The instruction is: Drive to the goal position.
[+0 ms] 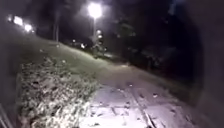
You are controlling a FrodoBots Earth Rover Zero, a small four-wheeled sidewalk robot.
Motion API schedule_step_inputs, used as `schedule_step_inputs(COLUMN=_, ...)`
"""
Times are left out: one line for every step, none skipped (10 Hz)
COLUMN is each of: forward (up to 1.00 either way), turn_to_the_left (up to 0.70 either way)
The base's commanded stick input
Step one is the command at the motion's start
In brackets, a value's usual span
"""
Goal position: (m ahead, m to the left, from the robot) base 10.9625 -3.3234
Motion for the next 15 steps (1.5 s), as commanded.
schedule_step_inputs(forward=0.7, turn_to_the_left=-0.05)
schedule_step_inputs(forward=0.7, turn_to_the_left=0.0)
schedule_step_inputs(forward=0.7, turn_to_the_left=0.0)
schedule_step_inputs(forward=0.7, turn_to_the_left=0.0)
schedule_step_inputs(forward=0.7, turn_to_the_left=0.0)
schedule_step_inputs(forward=0.7, turn_to_the_left=0.0)
schedule_step_inputs(forward=0.7, turn_to_the_left=0.0)
schedule_step_inputs(forward=0.7, turn_to_the_left=0.0)
schedule_step_inputs(forward=0.7, turn_to_the_left=0.0)
schedule_step_inputs(forward=0.7, turn_to_the_left=0.0)
schedule_step_inputs(forward=0.7, turn_to_the_left=0.0)
schedule_step_inputs(forward=0.7, turn_to_the_left=-0.28)
schedule_step_inputs(forward=0.7, turn_to_the_left=-0.35)
schedule_step_inputs(forward=0.7, turn_to_the_left=-0.18)
schedule_step_inputs(forward=0.7, turn_to_the_left=0.0)
